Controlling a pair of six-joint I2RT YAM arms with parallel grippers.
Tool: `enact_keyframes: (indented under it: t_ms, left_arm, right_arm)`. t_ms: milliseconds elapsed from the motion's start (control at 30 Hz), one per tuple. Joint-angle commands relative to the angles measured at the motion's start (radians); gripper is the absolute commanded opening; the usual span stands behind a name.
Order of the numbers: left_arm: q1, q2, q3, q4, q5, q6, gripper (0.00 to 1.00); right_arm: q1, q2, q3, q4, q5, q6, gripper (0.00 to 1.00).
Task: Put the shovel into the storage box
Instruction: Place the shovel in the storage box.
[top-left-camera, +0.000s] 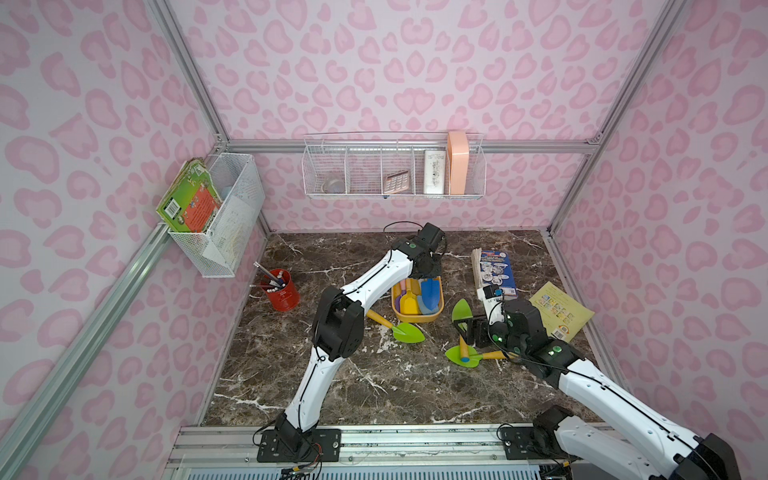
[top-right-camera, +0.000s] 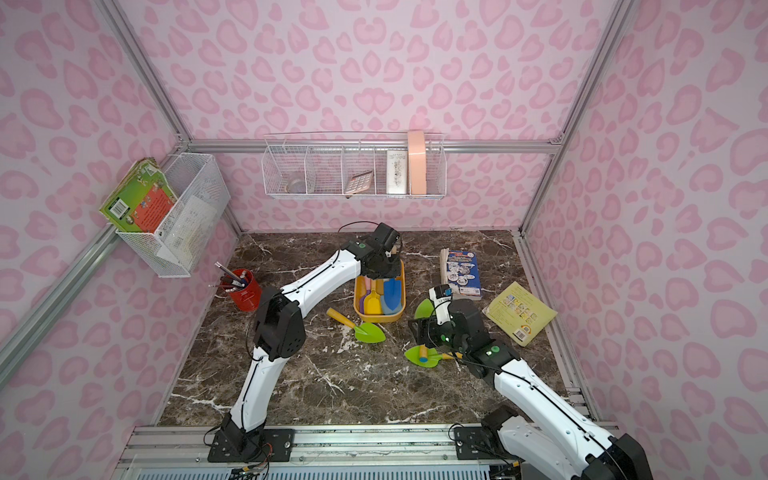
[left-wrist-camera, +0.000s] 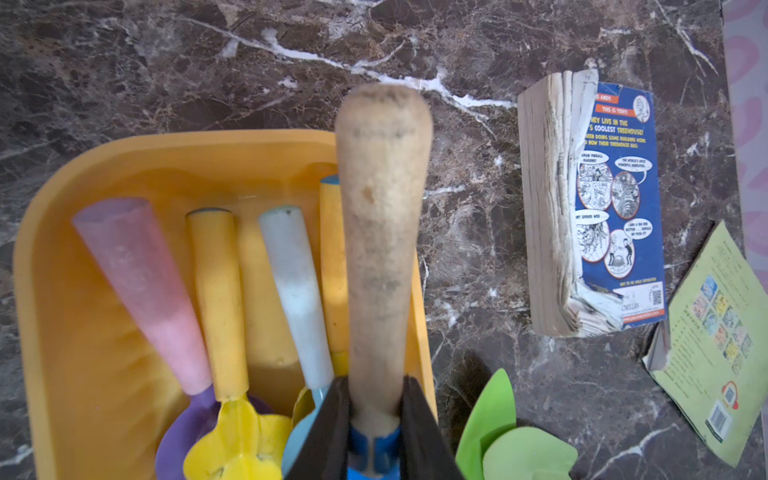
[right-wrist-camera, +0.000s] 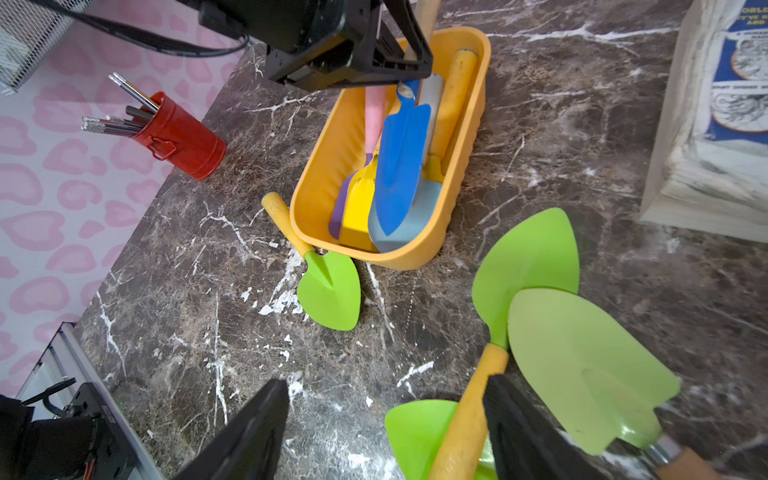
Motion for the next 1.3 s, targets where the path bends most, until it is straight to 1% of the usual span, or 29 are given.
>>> enact_keyframes:
  t_ms: [0, 167, 300, 367, 467, 567, 733, 1000, 1067, 1133, 1267]
  left_arm:
    - [0.004, 0.021, 0.018, 0.018, 0.002, 0.005, 0.14]
    - [0.003, 0.054, 0.017, 0.005, 0.008, 0.001, 0.14]
    - [0.002, 0.074, 0.017, -0.003, 0.022, -0.004, 0.17]
    - [0.001, 0.078, 0.017, -0.006, 0.025, -0.005, 0.21]
    - [-0.001, 0.078, 0.018, -0.005, 0.027, -0.005, 0.32]
    - [-0.002, 0.072, 0.022, -0.005, 0.033, 0.005, 0.41]
    - [-0.005, 0.048, 0.023, -0.022, 0.027, 0.008, 0.41]
    - [-0.025, -0.058, 0.004, -0.079, 0.055, 0.034, 0.42]
    - [-0.028, -0.102, -0.034, -0.08, 0.069, 0.038, 0.42]
    - [-0.033, -0.162, -0.107, -0.053, 0.077, 0.039, 0.43]
    - [-0.038, -0.324, -0.328, 0.066, 0.1, 0.036, 0.43]
  right_arm:
    - [-0.001, 0.004, -0.002, 0.016, -0.007, 0.008, 0.77]
    - [-0.004, 0.009, 0.004, 0.016, -0.007, 0.005, 0.77]
    - [-0.006, 0.006, -0.003, 0.017, -0.005, 0.007, 0.77]
    - [-0.006, 0.006, -0.009, 0.02, -0.008, 0.011, 0.77]
    - [-0.005, 0.006, -0.012, 0.026, -0.011, 0.014, 0.77]
    - [-0.006, 0.005, -0.011, 0.028, -0.011, 0.016, 0.77]
    - [-0.006, 0.006, -0.009, 0.026, -0.006, 0.015, 0.77]
    - [-0.007, 0.012, 0.01, 0.016, 0.004, 0.003, 0.77]
    - [-0.012, 0.014, 0.019, 0.012, 0.001, 0.001, 0.77]
    - [-0.016, 0.017, 0.025, 0.011, -0.004, -0.001, 0.78]
    - [-0.023, 0.03, 0.041, 0.008, -0.01, -0.003, 0.78]
